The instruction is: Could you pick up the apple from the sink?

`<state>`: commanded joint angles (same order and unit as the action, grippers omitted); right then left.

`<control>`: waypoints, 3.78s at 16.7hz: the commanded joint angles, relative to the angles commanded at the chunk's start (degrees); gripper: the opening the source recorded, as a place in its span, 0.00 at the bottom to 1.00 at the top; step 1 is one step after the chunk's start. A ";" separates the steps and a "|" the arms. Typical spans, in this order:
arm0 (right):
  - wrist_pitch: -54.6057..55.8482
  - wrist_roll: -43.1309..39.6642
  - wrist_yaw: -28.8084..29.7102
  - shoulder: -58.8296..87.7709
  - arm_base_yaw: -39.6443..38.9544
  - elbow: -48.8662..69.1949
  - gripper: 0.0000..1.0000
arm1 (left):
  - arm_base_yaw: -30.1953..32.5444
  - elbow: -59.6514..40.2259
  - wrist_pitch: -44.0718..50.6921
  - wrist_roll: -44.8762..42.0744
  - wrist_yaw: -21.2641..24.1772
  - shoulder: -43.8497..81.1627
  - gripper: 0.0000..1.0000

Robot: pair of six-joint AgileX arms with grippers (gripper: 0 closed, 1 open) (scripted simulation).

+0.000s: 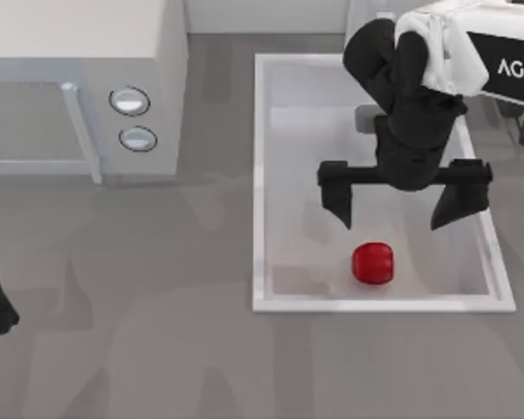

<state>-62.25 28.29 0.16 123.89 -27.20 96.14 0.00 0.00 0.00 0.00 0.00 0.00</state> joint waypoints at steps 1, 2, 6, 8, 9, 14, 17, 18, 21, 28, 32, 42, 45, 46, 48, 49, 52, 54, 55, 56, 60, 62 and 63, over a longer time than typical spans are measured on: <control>0.00 0.00 0.00 0.00 0.00 0.00 1.00 | 0.00 0.00 0.00 0.00 0.00 0.00 1.00; 0.00 0.00 0.00 0.00 0.00 0.00 1.00 | 0.00 0.00 0.00 0.00 0.00 0.00 1.00; 2.30 -0.03 0.00 1.39 0.27 -1.22 1.00 | 0.00 0.00 0.00 0.00 0.00 0.00 1.00; 6.69 0.02 0.03 3.97 0.20 -3.01 1.00 | 0.00 0.00 0.00 0.00 0.00 0.00 1.00; 9.63 0.06 0.05 5.56 0.16 -4.10 1.00 | 0.00 0.00 0.00 0.00 0.00 0.00 1.00; 23.94 0.22 0.14 13.60 -0.03 -9.71 1.00 | 0.00 0.00 0.00 0.00 0.00 0.00 1.00; 26.46 0.26 0.16 15.47 -0.08 -10.99 1.00 | 0.00 0.00 0.00 0.00 0.00 0.00 1.00; 26.46 0.26 0.16 15.47 -0.08 -10.99 1.00 | 0.00 0.00 0.00 0.00 0.00 0.00 1.00; 26.46 0.26 0.16 15.47 -0.08 -10.99 0.92 | 0.00 0.00 0.00 0.00 0.00 0.00 1.00; 26.46 0.26 0.16 15.47 -0.08 -10.99 0.40 | 0.00 0.00 0.00 0.00 0.00 0.00 1.00; 26.46 0.26 0.16 15.47 -0.08 -10.99 0.10 | 0.00 0.00 0.00 0.00 0.00 0.00 1.00; 24.62 -0.28 1.34 12.09 0.06 -10.25 0.00 | 0.00 0.00 0.00 0.00 0.00 0.00 1.00; 22.51 -0.23 1.33 11.85 0.01 -8.18 0.00 | 0.00 0.00 0.00 0.00 0.00 0.00 1.00; 20.61 -0.19 1.33 11.58 -0.03 -6.35 0.00 | 0.00 0.00 0.00 0.00 0.00 0.00 1.00; 14.98 -0.16 1.32 10.67 -0.08 -1.41 0.00 | 0.00 0.00 0.00 0.00 0.00 0.00 1.00; 11.29 -0.15 1.31 10.02 -0.09 1.48 0.00 | 0.00 0.00 0.00 0.00 0.00 0.00 1.00; -2.71 -0.22 1.28 7.48 -0.05 11.08 0.00 | 0.00 0.00 0.00 0.00 0.00 0.00 1.00; -12.06 -0.32 1.26 5.51 0.02 17.38 0.00 | 0.00 0.00 0.00 0.00 0.00 0.00 1.00; -15.98 -0.38 1.25 4.50 0.08 20.25 0.00 | 0.00 0.00 0.00 0.00 0.00 0.00 1.00; -19.28 -0.45 1.24 3.50 0.13 22.87 0.00 | 0.00 0.00 0.00 0.00 0.00 0.00 1.00; -26.47 -0.70 1.20 0.61 0.36 29.26 0.00 | 0.00 0.00 0.00 0.00 0.00 0.00 1.00; -26.71 -0.72 1.20 0.49 0.37 29.49 0.00 | 0.00 0.00 0.00 0.00 0.00 0.00 1.00; -26.71 -0.72 1.20 0.49 0.37 29.49 0.00 | 0.00 0.00 0.00 0.00 0.00 0.00 1.00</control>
<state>-88.96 27.57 1.36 124.37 -26.83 125.63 0.00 0.00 0.00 0.00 0.00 0.00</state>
